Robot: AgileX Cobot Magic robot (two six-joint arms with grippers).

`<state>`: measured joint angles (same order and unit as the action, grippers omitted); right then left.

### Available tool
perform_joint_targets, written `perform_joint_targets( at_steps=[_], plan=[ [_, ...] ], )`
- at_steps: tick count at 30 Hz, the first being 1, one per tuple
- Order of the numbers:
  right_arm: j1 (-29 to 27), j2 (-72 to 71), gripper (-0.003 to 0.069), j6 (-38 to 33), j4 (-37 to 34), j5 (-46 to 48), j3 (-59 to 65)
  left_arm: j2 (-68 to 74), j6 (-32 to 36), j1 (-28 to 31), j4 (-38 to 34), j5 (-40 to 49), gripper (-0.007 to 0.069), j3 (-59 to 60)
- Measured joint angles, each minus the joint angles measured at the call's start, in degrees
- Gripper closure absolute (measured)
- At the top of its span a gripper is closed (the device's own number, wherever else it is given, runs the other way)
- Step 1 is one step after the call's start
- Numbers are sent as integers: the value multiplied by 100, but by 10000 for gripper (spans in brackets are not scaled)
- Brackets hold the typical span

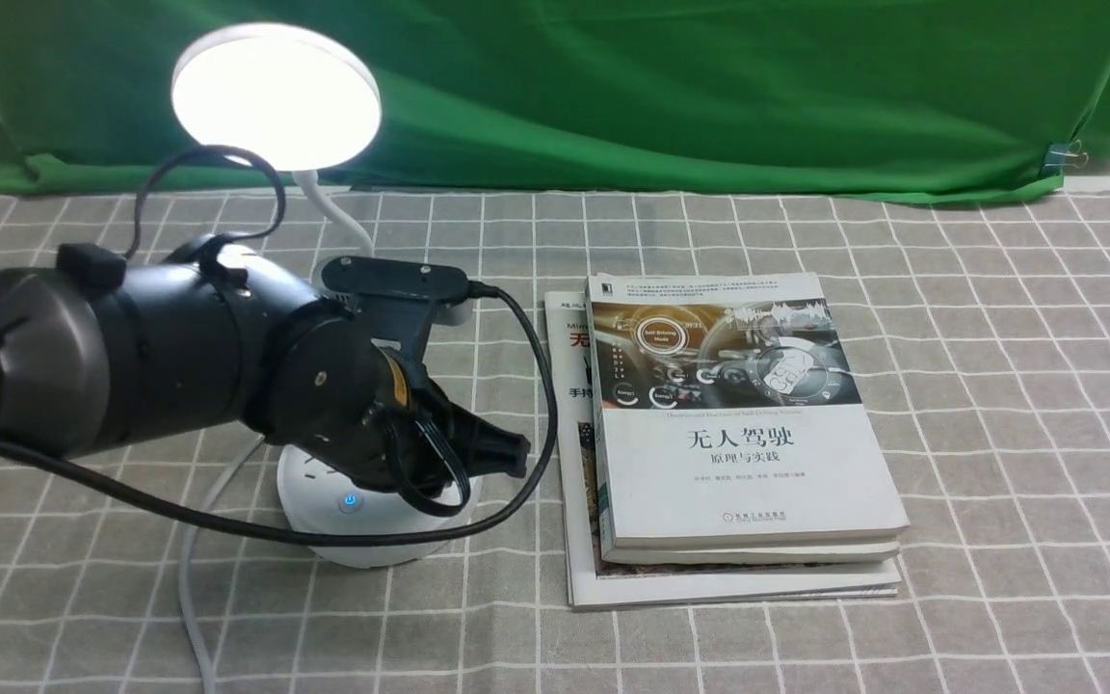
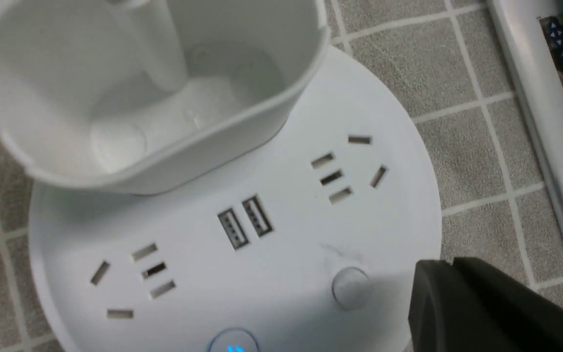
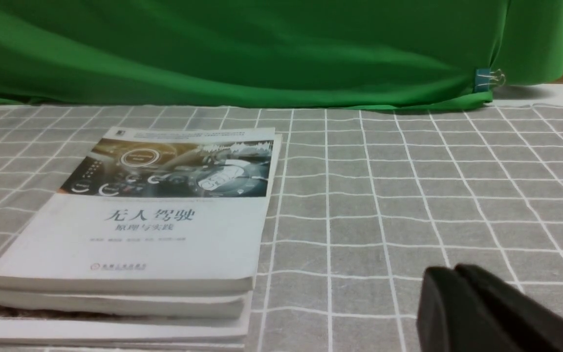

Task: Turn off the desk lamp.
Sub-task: Use the left arm to press the button switch on the lamp holder

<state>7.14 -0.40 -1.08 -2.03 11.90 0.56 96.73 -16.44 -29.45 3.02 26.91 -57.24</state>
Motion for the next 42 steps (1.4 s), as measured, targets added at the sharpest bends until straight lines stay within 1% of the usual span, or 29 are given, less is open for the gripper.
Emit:
perform_joint_targets(
  at_steps=[6,18,26,28,33,36,39,40,41,42],
  plan=[
    [0,0,622,0,0,0,0,121,-35,105,110,0,617,2],
    [0,0,622,0,0,0,0,433,-123,105,180,-59,617,-48],
    [0,0,622,0,0,0,0,257,-123,105,128,17,617,-31],
    [0,0,622,0,0,0,0,31,-123,105,62,155,617,15],
    [0,0,622,0,0,0,0,-339,-123,105,7,178,617,159],
    [0,0,622,0,0,0,0,-627,-123,105,-98,224,617,540],
    [0,0,622,0,0,0,0,-1479,-123,105,-233,60,617,1265],
    [0,0,622,0,0,0,0,-1545,-123,105,-233,59,617,1311],
    [0,0,622,0,0,0,0,-2141,-123,105,-302,-117,617,1728],
    [0,0,622,0,0,0,0,-2458,-123,105,-302,-197,617,1870]
  ],
)
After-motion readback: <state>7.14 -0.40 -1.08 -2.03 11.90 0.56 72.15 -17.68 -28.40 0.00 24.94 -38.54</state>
